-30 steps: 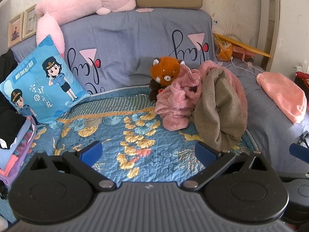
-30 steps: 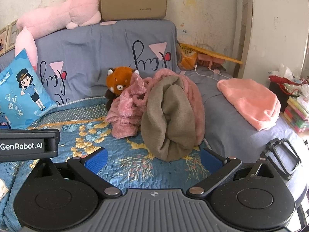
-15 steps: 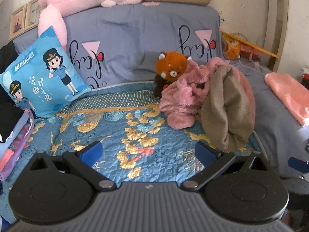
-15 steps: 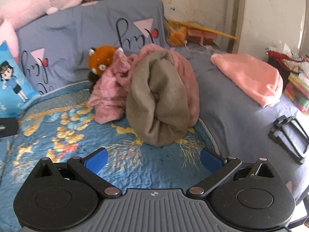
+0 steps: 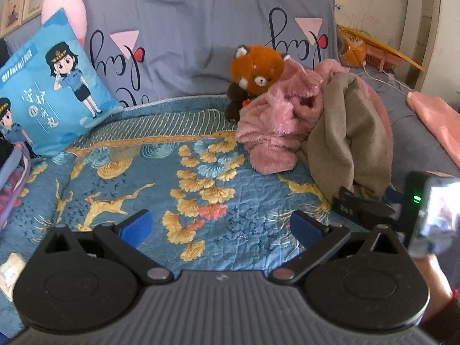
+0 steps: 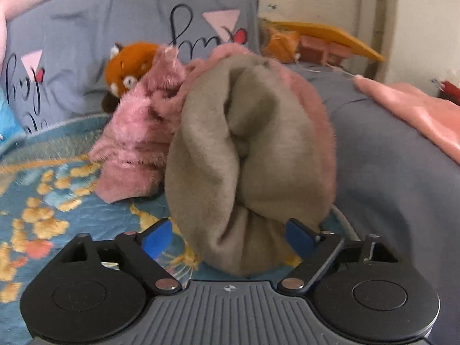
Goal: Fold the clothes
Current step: 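Move the right gripper to the taupe knit garment and grasp its edge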
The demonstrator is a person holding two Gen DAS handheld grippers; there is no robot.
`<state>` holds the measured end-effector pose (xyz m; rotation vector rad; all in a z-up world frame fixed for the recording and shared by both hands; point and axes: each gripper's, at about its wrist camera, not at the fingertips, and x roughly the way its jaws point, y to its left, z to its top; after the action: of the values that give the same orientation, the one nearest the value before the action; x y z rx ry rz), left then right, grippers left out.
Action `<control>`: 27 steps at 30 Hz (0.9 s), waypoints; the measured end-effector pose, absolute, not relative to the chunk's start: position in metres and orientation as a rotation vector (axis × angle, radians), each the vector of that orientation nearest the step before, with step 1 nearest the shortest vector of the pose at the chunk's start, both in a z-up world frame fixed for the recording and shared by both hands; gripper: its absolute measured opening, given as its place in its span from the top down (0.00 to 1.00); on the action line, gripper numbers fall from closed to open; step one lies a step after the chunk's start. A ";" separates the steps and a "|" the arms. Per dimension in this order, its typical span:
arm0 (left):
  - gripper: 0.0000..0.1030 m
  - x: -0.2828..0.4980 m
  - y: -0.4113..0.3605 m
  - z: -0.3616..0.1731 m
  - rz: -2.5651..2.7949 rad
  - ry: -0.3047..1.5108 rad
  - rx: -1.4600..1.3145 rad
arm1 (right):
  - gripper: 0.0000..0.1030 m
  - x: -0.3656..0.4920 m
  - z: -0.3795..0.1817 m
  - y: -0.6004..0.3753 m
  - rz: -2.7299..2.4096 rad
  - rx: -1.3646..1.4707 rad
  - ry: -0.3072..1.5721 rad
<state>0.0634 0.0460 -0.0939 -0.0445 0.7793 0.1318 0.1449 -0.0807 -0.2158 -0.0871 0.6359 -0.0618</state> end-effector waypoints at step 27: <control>0.00 0.015 0.114 -0.076 0.310 0.718 -0.060 | 0.97 -0.002 -0.172 0.013 0.337 -0.365 0.387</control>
<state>0.0155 0.1138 -0.0757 -0.0604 0.7185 0.3103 -0.0019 0.0132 -0.1716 -0.3653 0.3874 0.3372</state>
